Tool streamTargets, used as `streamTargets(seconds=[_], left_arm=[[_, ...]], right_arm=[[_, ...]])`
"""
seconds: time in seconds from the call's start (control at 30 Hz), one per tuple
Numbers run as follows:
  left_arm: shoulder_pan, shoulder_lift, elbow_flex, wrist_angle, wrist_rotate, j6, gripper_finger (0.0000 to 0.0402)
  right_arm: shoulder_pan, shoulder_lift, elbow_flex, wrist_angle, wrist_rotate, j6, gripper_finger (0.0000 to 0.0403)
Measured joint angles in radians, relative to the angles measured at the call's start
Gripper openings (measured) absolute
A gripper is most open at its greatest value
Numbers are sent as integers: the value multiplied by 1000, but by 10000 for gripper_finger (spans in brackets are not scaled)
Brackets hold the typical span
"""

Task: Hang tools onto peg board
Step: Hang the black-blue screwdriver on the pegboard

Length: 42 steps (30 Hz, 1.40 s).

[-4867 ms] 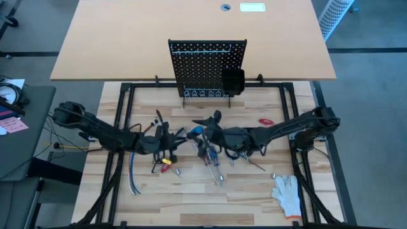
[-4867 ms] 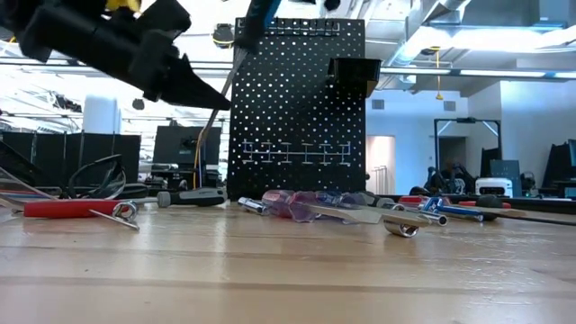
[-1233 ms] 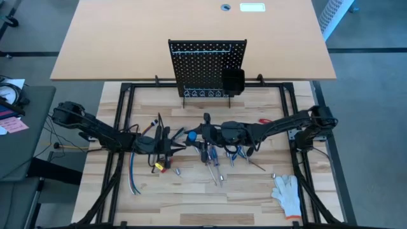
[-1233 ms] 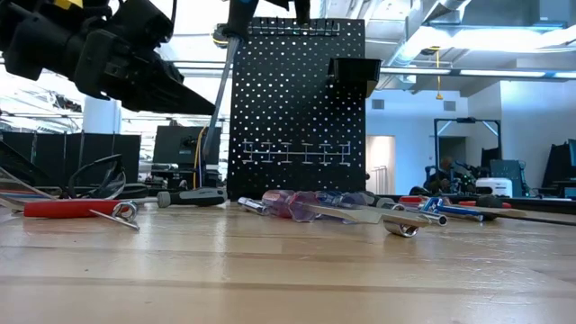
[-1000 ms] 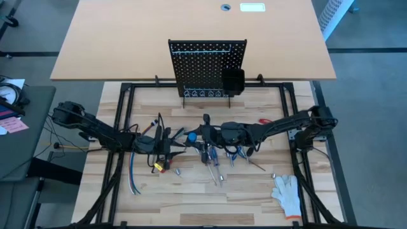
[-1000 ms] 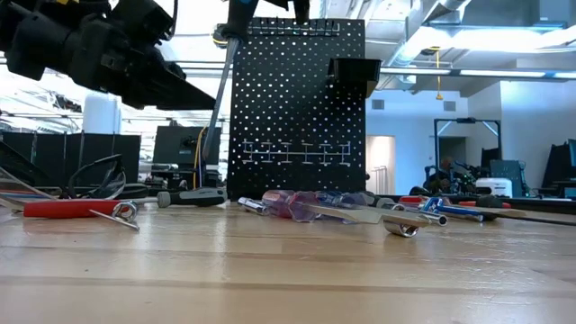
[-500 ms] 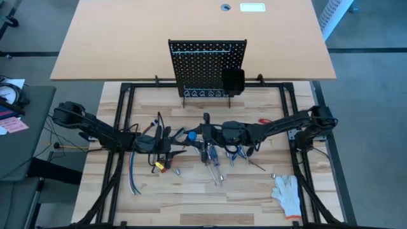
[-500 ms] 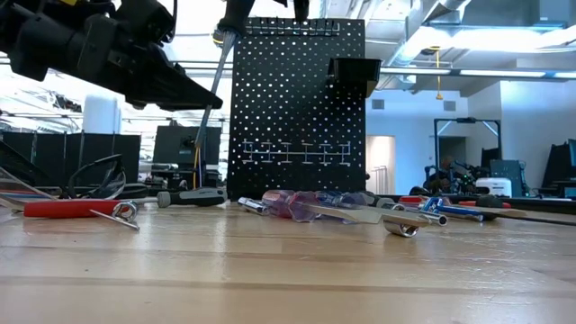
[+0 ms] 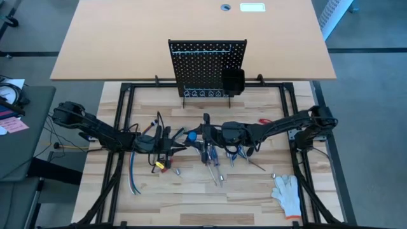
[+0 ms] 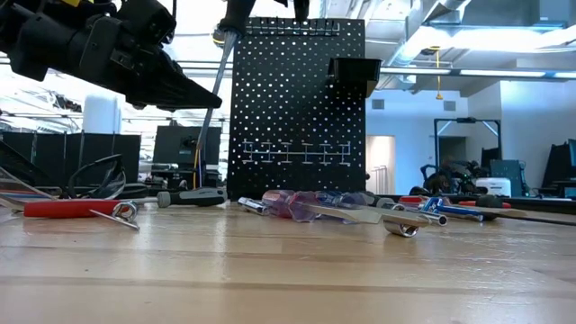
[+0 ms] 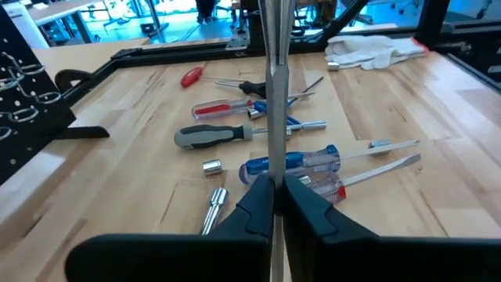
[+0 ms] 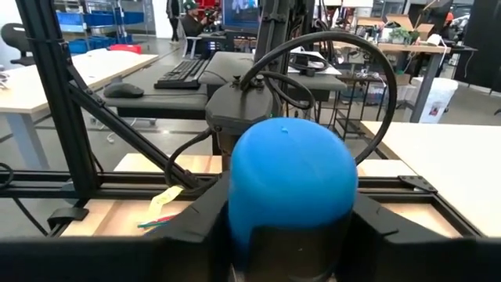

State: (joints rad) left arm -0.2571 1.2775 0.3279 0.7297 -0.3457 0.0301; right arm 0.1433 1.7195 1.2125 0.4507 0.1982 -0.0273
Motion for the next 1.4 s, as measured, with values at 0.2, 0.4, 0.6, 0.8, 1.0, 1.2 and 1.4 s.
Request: streamTargets(seconds=[0.2, 0.4, 0.6, 0.8, 1.0, 1.2, 1.4], left_arm=[[3, -40, 0, 3, -7, -32, 2], [19, -115, 0, 4, -78, -51, 1], [106, -232, 55, -70, -79, -63, 1], [283, -307, 307, -418, -32, 30, 0], [508, -281, 586, -629, 98, 77, 0], [715, -204, 710, -663, 276, 16, 0], [823, -125, 735, -660, 342, -25, 0]], right_arm=[[9, -44, 0, -67, 84, 0, 290], [59, -160, 0, -195, 236, -6, 309], [134, -217, 0, -235, 366, -66, 305], [178, -217, 0, -229, 430, -113, 306], [176, -217, 0, -231, 433, -116, 306], [176, -217, 0, -234, 433, -116, 306], [176, -217, 0, -235, 433, -128, 306]])
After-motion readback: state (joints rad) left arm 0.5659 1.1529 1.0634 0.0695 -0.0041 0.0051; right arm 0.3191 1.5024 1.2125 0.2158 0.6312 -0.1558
